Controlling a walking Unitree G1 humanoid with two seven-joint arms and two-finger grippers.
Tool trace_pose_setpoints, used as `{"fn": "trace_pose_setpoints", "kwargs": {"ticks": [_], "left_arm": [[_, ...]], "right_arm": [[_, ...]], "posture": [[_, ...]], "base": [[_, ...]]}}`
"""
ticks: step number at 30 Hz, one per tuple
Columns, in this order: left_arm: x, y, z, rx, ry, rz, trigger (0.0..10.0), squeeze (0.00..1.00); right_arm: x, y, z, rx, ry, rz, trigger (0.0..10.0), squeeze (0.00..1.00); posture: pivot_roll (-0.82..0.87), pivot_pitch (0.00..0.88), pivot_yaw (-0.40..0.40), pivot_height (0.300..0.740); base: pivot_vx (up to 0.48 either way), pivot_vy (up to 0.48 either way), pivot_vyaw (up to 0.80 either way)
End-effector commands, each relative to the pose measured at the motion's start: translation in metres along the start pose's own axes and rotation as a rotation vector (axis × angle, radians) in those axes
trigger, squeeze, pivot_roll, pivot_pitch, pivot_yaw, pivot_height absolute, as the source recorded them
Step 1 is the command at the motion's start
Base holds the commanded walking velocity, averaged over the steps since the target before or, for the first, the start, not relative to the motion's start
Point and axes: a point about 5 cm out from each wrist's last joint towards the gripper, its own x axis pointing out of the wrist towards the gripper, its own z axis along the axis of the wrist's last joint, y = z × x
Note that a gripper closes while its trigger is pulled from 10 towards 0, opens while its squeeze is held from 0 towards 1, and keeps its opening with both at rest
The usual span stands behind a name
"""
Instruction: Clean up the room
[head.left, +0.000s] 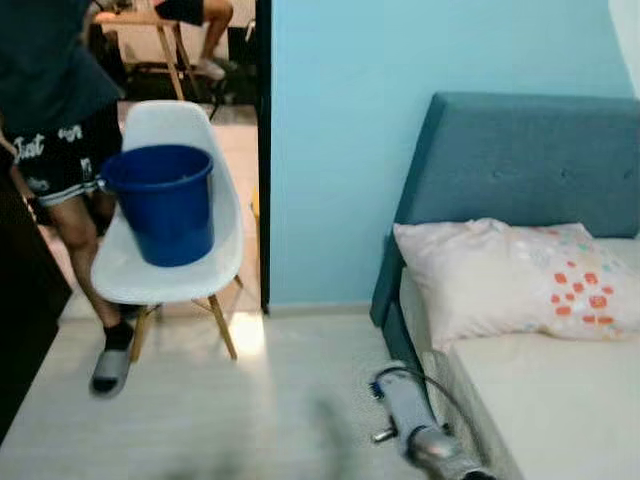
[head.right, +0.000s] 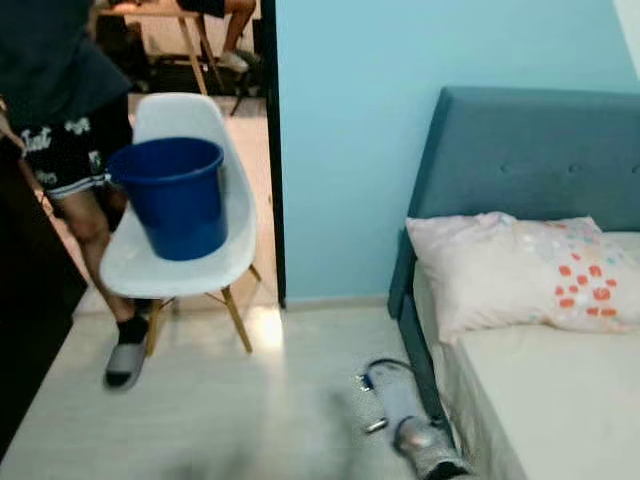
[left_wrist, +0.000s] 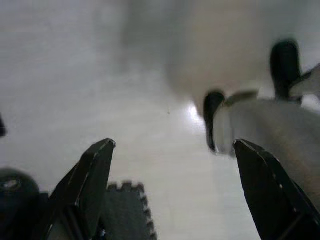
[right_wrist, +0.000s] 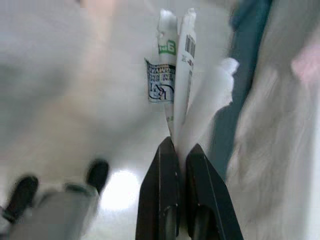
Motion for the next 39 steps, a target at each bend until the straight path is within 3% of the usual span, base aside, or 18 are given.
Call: {"fn": "trace_pose_setpoints", "kwargs": {"ticks": [1, 9, 12, 13, 22, 25, 29, 39], "left_arm": [[-0.002, 0.001, -0.012, 0.007, 0.037, -0.003, 10.0, 0.0], [0.002, -0.02, 0.003, 0.016, 0.015, -0.028, 10.0, 0.0], [0.004, -0.031, 0.014, 0.022, 0.003, -0.041, 10.0, 0.0], [0.005, -0.035, 0.018, 0.025, -0.001, -0.044, 10.0, 0.0], [0.005, -0.035, 0.017, 0.027, 0.001, -0.045, 10.0, 0.0], [0.004, -0.028, 0.01, 0.031, 0.011, -0.038, 10.0, 0.0], [0.002, -0.017, 0.003, 0.034, 0.022, -0.025, 10.0, 0.0], [-0.001, -0.001, -0.009, 0.037, 0.038, -0.003, 10.0, 0.0]], "right_arm": [[0.006, 0.02, 0.035, 0.004, -0.136, 0.12, 10.0, 0.0], [0.006, 0.044, 0.085, 0.043, -0.312, 0.355, 10.0, 0.0], [-0.001, 0.061, 0.116, 0.005, -0.411, 0.587, 10.0, 0.0], [-0.009, 0.067, 0.136, -0.015, -0.48, 0.719, 10.0, 0.0], [-0.026, 0.068, 0.178, 0.011, -0.66, 0.871, 10.0, 0.0], [-0.039, 0.07, 0.197, -0.032, -0.776, 0.922, 10.0, 0.0], [-0.046, 0.072, 0.208, -0.061, -0.836, 0.952, 10.0, 0.0], [-0.053, 0.076, 0.214, -0.054, -0.863, 1.047, 10.0, 0.0]], "posture": [[0.0, 0.0, -0.062, 0.74], [0.0, 0.0, -0.059, 0.74], [0.0, 0.0, -0.057, 0.74], [0.0, 0.0, -0.058, 0.74], [0.0, 0.0, -0.067, 0.74], [0.0, 0.0, -0.067, 0.74], [0.0, 0.0, -0.065, 0.74], [0.0, 0.0, -0.064, 0.74]], "base": [[0.416, 0.0, 0.8], [0.416, 0.0, 0.0], [0.437, 0.0, 0.0], [0.416, 0.0, 0.0], [0.452, 0.0, 0.0], [0.439, 0.0, 0.53], [0.464, 0.0, 0.8], [0.385, 0.0, 0.8]]}}
